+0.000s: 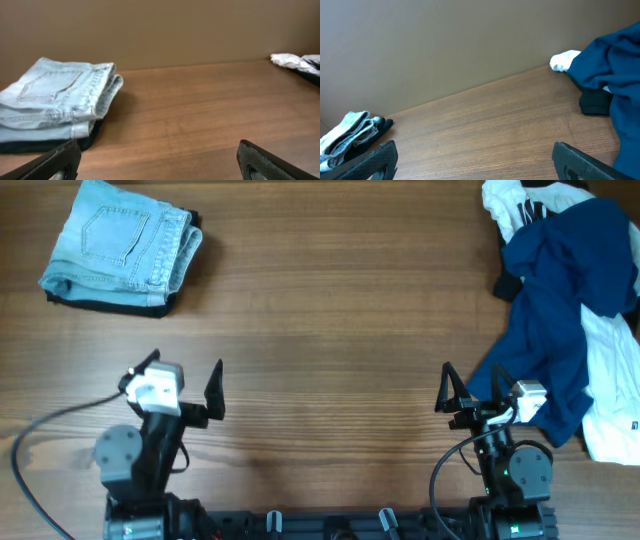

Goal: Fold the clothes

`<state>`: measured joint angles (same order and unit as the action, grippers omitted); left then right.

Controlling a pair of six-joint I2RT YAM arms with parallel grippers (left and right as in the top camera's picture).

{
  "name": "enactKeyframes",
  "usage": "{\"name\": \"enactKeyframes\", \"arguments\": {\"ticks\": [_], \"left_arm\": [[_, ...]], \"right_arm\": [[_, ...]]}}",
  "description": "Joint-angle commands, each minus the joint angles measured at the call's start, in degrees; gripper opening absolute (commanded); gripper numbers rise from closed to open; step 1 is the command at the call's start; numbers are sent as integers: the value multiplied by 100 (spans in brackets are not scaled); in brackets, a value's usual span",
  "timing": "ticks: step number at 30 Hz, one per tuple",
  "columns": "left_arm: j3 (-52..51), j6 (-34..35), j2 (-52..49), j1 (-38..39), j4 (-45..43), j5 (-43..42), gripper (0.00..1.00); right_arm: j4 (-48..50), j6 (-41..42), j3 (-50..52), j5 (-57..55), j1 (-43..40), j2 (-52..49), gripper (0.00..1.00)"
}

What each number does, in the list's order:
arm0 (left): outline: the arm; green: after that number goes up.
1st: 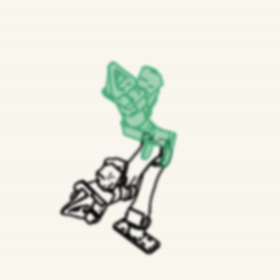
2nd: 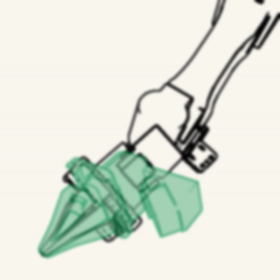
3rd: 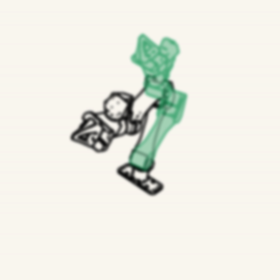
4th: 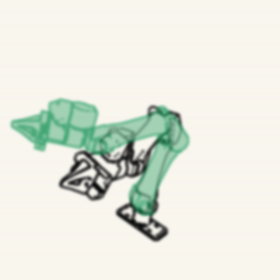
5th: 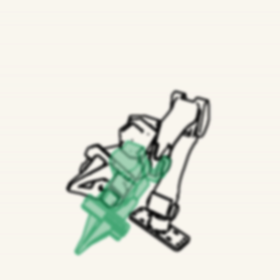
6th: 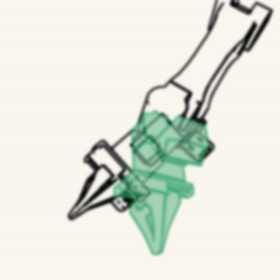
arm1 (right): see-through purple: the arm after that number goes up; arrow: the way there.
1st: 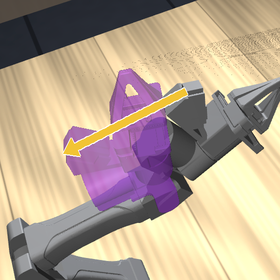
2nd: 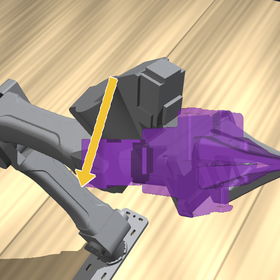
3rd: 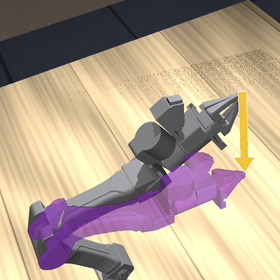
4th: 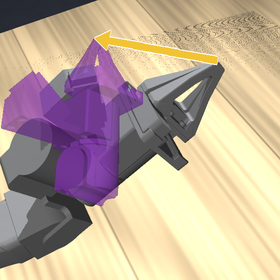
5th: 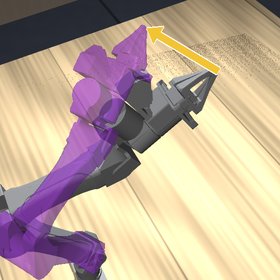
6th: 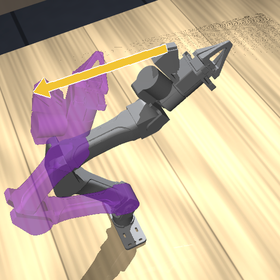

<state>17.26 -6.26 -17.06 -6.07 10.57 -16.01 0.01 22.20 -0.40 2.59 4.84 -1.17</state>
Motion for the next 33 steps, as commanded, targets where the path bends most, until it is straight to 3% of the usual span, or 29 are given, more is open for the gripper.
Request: {"name": "enactKeyframes", "arguments": {"ticks": [1,8,18,25,33], "left_arm": [[-636,79,516,-17,-299,-48,100],[-1357,76,927,-15,-1386,-46,100],[-1694,79,1694,-17,-1331,20,100],[-1692,87,1690,-22,-741,-4,100],[-1692,96,1679,-17,-761,-2,100]], "right_arm": [[13,-103,11,90,24,37,100],[13,-103,11,90,24,37,100],[13,-103,11,90,24,37,100],[13,-103,11,90,24,37,100],[13,-103,11,90,24,37,100]]}}
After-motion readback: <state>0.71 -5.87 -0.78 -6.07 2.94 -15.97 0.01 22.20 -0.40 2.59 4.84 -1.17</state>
